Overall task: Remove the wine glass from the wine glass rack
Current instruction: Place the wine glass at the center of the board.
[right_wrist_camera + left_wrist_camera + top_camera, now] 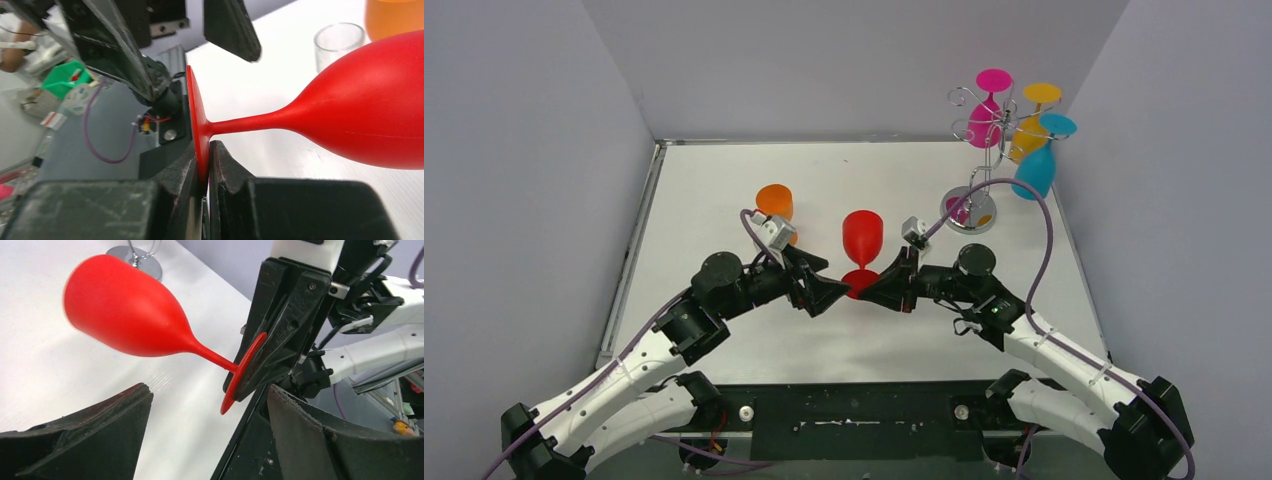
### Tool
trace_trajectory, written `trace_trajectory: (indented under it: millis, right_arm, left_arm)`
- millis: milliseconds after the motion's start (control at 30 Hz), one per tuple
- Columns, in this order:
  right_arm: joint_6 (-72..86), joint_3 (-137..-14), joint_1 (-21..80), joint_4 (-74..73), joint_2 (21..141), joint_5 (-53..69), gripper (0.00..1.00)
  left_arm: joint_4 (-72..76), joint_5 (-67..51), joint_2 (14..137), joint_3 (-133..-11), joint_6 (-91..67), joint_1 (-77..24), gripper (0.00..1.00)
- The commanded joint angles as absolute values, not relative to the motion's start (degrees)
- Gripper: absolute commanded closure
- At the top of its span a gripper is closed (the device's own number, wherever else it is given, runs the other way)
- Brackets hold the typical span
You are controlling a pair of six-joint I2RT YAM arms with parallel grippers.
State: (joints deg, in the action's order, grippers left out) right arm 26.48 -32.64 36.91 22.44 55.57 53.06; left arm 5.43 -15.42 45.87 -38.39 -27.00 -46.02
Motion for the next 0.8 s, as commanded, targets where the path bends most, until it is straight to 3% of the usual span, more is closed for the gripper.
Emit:
trace_trajectory:
  millis: [0, 200, 467, 767]
  right_arm:
    - [14.5, -31.0, 38.5, 15.6, 52.4, 42.6, 1.0]
    - [6.2, -23.4, 42.9, 20.5, 48.6, 34.0, 1.0]
    - [-14.9, -22.4, 52.5, 15.6, 52.6, 30.0, 1.0]
    - [-25.8, -19.6, 53.0, 15.4, 48.9, 27.6, 1.0]
  left_arm:
    - [-1.6, -10.9, 45.9, -44.5, -24.7, -45.9, 0.16]
    - [-10.1, -1.7, 45.4, -48.7, -25.0, -45.6, 0.14]
    - [-12.8, -3.9, 45.8, -50.4, -25.6, -44.8, 0.11]
    - [-15.4, -2.8, 46.5, -52.4, -24.3, -44.4, 0.11]
